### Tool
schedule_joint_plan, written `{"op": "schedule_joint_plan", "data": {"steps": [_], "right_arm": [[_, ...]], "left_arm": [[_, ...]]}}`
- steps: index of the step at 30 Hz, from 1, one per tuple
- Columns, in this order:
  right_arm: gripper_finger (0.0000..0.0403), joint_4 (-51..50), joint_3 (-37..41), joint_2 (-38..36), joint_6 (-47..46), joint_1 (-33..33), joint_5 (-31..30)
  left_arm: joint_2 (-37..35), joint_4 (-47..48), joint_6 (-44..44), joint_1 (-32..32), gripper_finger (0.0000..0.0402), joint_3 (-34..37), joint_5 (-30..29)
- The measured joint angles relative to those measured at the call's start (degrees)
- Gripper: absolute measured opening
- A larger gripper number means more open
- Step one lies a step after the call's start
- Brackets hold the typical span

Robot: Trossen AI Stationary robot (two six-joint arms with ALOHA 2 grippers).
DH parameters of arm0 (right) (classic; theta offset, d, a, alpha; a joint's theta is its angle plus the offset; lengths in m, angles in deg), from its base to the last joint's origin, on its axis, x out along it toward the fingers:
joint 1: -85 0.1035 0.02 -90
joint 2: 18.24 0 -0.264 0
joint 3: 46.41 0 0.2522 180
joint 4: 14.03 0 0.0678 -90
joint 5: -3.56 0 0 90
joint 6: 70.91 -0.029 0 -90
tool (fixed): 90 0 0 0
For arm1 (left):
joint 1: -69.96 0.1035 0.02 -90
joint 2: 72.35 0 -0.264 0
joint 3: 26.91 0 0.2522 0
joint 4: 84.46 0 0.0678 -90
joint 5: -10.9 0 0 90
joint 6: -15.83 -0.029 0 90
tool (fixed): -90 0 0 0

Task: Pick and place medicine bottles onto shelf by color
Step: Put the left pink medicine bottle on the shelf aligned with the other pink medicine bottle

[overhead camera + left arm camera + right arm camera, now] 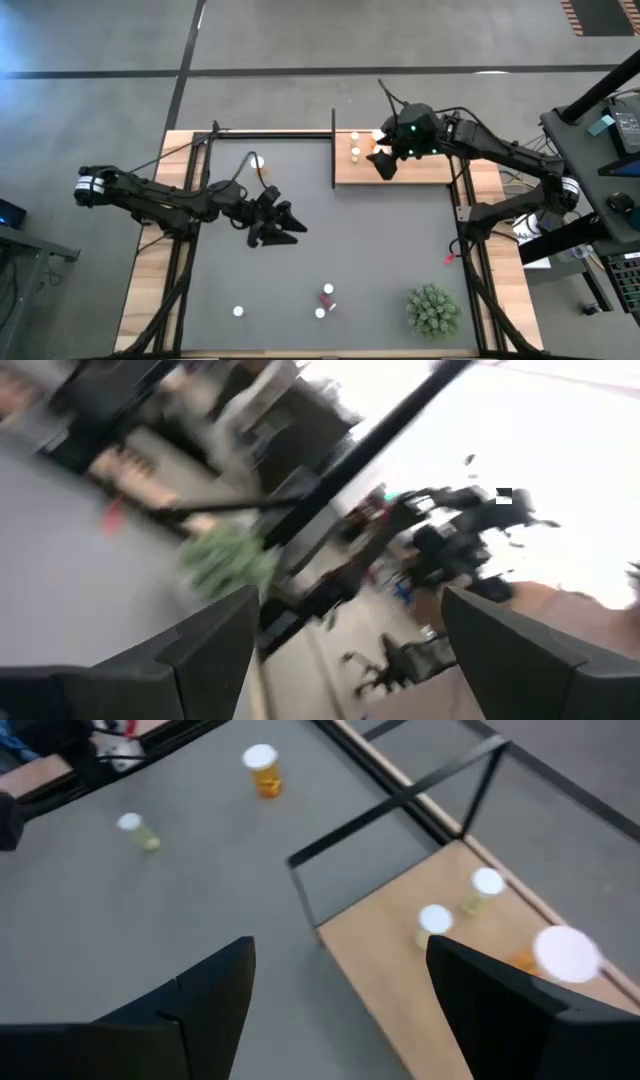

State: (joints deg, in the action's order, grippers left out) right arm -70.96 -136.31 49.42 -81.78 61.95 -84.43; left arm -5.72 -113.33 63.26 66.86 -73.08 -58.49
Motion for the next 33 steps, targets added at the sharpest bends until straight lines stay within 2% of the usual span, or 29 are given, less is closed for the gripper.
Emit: {"op": "schedule_joint_plan", "data": {"steps": [6,16,19,27,33], "right_arm": [[0.0286,0.2,0.1,0.0,-2.5,4.3,0.0],[0.0279,0.7,0.1,2.7,-6.8,10.4,0.1],[0.0278,3.9,0.1,3.0,-5.5,12.9,2.3],[0.0270,12.5,-0.4,3.0,-2.8,19.8,4.5],[0.0271,11.7,-0.4,3.0,-3.9,23.2,4.5]], "left_arm": [[0.0,-13.0,-3.2,-2.3,0.0297,0.0,0.0],[1.3,-13.6,-5.4,-6.5,0.0297,-0.5,-1.1],[2.1,-13.4,-5.5,-7.3,0.0297,-0.5,-2.5],[6.2,-13.4,-2.7,-10.2,0.0297,-1.7,-4.0],[10.3,-13.3,3.9,-12.0,0.0297,-4.7,-4.0]]}}
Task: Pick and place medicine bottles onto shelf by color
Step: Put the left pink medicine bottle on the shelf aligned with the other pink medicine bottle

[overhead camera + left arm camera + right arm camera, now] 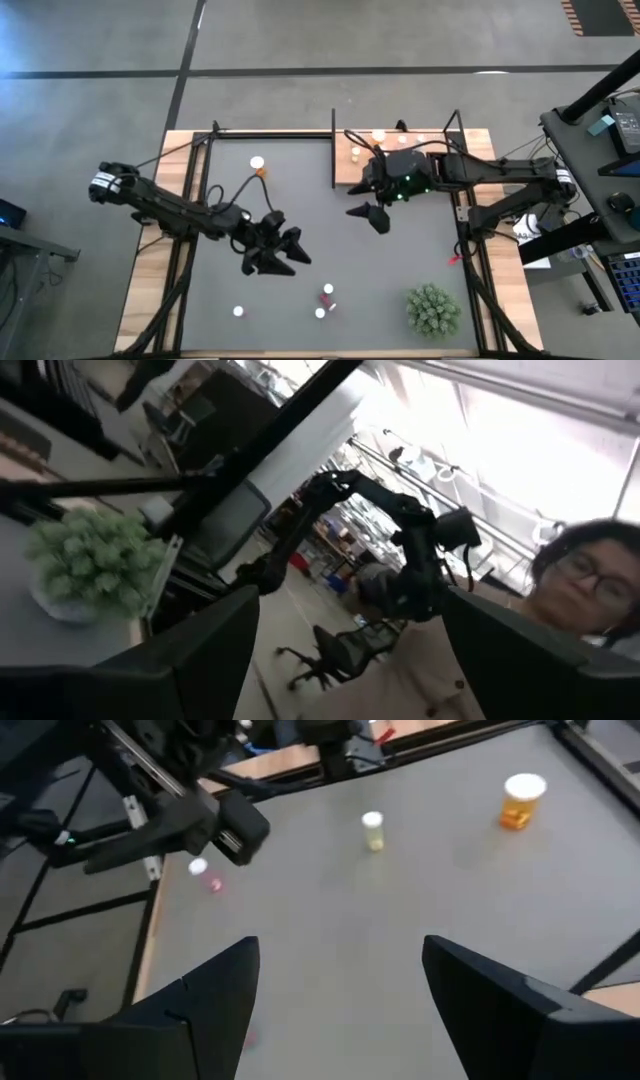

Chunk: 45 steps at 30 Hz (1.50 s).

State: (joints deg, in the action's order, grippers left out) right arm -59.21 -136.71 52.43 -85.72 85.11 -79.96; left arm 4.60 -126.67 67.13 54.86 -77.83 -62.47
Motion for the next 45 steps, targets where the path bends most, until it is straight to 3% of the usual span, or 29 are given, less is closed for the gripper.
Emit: {"op": "schedule_joint_plan", "data": {"steps": [4,9,14,17,20,24,29,36,45], "right_arm": [[0.0267,0.0,0.0,0.0,-0.6,1.9,0.0],[0.0265,-2.5,0.0,-0.6,-1.1,4.4,1.9],[0.0263,-6.6,0.0,-0.8,-3.3,6.8,3.0],[0.0263,-7.2,0.0,-0.8,-3.3,8.0,3.0],[0.0263,-7.3,0.0,-0.7,-3.2,8.9,3.0],[0.0263,-7.3,0.1,-0.7,-3.2,9.5,3.0],[0.0263,-7.3,0.1,-0.7,-4.0,9.8,3.0],[0.0263,-7.3,0.6,0.1,-5.7,11.2,3.0],[0.0264,-5.3,0.7,2.8,-5.6,11.6,2.4]], "left_arm": [[3.5,2.8,3.3,-0.4,0.0297,-4.4,-1.1],[8.4,16.9,14.6,-2.1,0.0297,-12.2,-1.8],[12.0,17.1,20.8,-6.8,0.0297,-20.3,4.3],[13.9,20.5,24.4,-9.2,0.0297,-24.9,5.0],[14.2,32.7,28.6,-11.0,0.0297,-28.8,5.4],[14.0,56.1,33.5,-14.0,0.0297,-32.9,5.4],[14.0,73.7,41.7,-18.4,0.0297,-34.6,3.4],[14.0,82.3,50.2,-26.0,0.0297,-33.7,2.5],[13.9,98.5,53.4,-27.0,0.0297,-33.6,-5.3]]}}
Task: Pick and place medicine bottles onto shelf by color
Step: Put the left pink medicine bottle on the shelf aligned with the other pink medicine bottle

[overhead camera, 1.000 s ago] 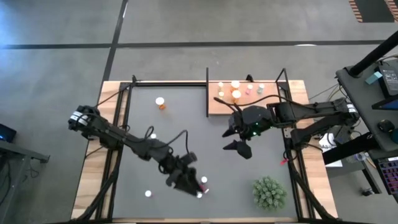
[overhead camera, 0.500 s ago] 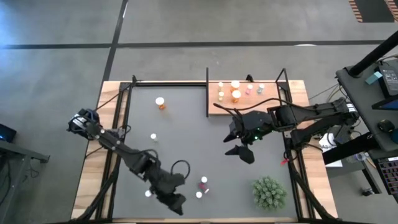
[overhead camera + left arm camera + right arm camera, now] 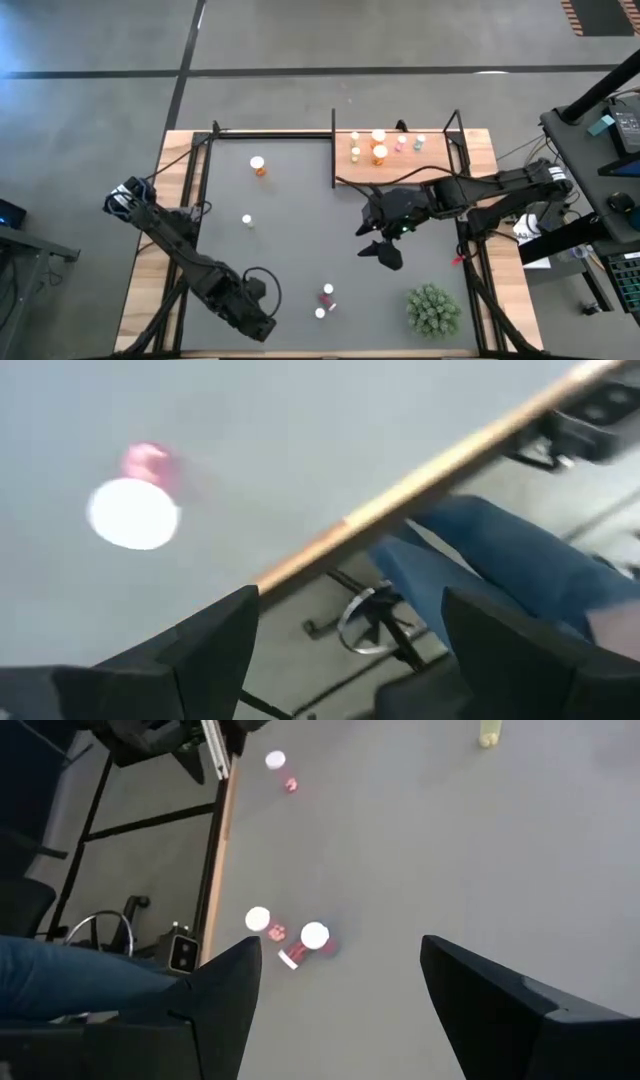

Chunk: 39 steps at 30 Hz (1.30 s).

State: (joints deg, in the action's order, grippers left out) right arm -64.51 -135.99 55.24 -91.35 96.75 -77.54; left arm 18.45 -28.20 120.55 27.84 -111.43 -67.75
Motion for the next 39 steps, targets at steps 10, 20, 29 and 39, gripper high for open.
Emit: {"op": "schedule_joint_plan", "data": {"steps": [10,20,29,39], "right_arm": [[0.0261,0.2,-0.6,6.7,-0.8,0.0,0.0],[0.0257,1.2,-0.6,5.6,-2.2,0.0,0.0],[0.0253,1.7,-0.7,3.0,-2.2,0.0,-1.6],[0.0249,1.5,-0.7,2.8,-2.0,0.0,-1.7]], "left_arm": [[0.0,13.8,-0.2,0.0,0.0297,0.2,-1.0],[1.6,13.8,0.0,-0.2,0.0297,3.1,-2.5],[5.3,13.2,0.0,-0.6,0.0297,2.5,-1.0],[7.6,12.3,0.1,-0.7,0.0247,2.4,1.8]]}}
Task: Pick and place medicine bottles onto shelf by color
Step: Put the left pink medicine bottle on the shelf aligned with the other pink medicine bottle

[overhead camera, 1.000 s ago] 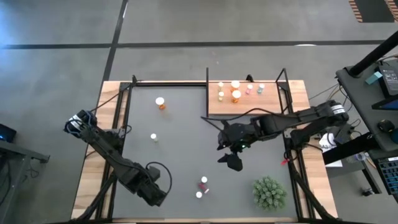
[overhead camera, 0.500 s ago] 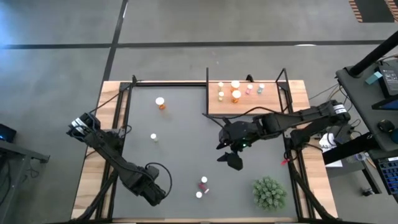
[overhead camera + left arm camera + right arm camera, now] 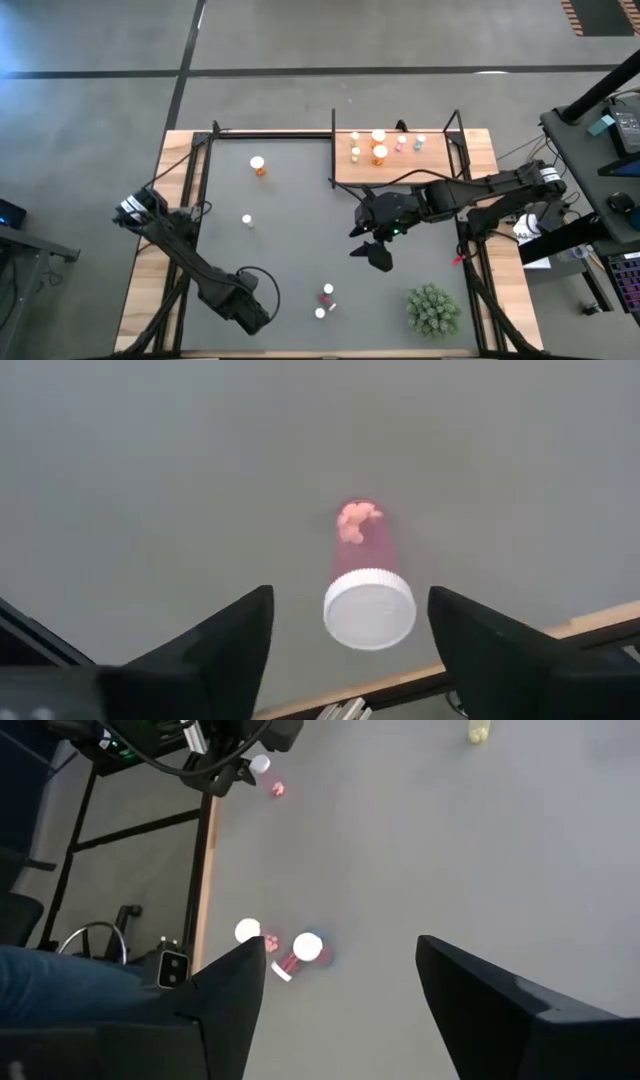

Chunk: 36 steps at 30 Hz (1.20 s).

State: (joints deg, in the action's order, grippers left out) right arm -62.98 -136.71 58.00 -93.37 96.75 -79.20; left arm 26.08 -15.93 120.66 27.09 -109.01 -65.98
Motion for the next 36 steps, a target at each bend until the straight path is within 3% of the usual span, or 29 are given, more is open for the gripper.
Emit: {"op": "schedule_joint_plan", "data": {"steps": [8,23,36], "right_arm": [[0.0246,-0.1,0.0,0.0,0.2,0.0,0.0],[0.0242,-2.7,0.0,0.0,1.1,0.0,0.1],[0.0242,-6.6,0.1,-4.8,4.7,0.0,0.2]], "left_arm": [[1.5,-1.8,-0.1,0.0,0.0185,0.2,0.0],[1.3,-1.9,2.8,0.0,0.0112,-0.2,-1.6],[0.4,-1.8,3.7,3.6,0.0102,-4.2,-5.3]]}}
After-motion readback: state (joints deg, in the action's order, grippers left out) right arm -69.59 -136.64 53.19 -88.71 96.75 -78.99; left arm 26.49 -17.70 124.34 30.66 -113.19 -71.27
